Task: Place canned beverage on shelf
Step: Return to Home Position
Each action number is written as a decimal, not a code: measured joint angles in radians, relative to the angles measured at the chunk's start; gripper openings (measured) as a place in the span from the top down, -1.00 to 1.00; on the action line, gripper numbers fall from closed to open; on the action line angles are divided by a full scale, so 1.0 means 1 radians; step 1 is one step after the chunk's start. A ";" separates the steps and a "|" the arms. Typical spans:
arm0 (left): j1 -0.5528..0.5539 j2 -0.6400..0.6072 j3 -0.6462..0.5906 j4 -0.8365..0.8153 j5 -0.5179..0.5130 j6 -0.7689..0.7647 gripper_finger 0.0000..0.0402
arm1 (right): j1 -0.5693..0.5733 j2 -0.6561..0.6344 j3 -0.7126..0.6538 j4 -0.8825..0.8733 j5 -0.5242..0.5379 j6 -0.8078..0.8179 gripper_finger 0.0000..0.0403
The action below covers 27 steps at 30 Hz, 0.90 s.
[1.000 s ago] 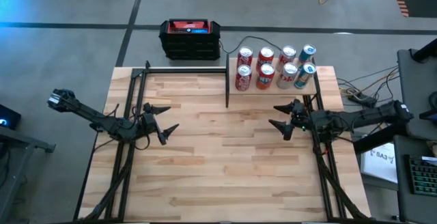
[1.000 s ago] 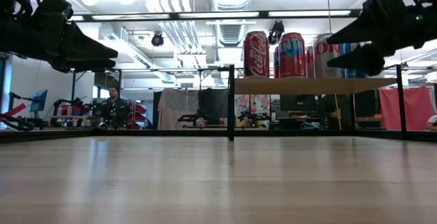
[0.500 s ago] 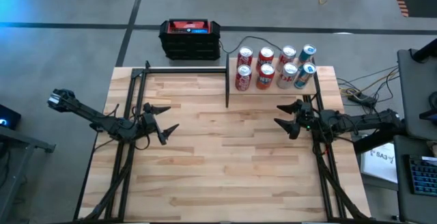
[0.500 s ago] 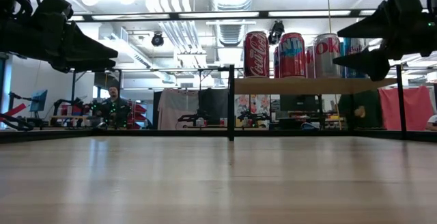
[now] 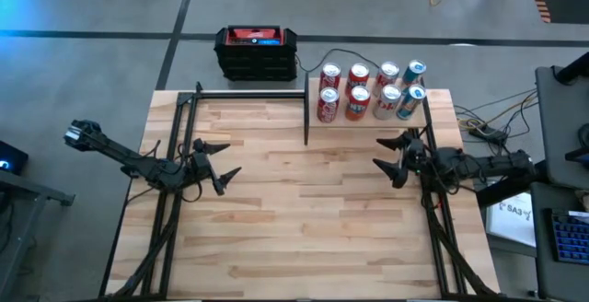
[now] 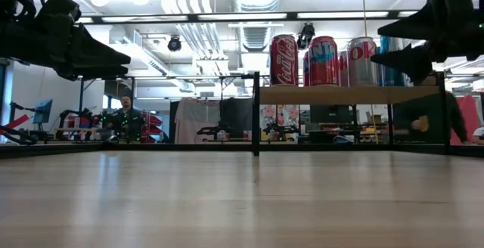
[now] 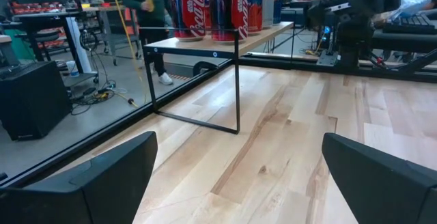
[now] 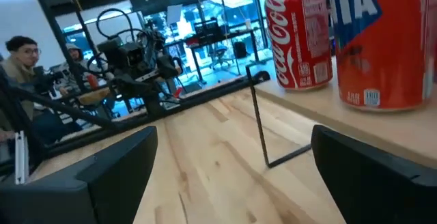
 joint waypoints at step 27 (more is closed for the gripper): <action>0.000 0.000 0.000 -0.001 0.000 0.000 -0.99 | -0.124 -0.060 0.001 -0.056 -0.068 -0.097 -0.84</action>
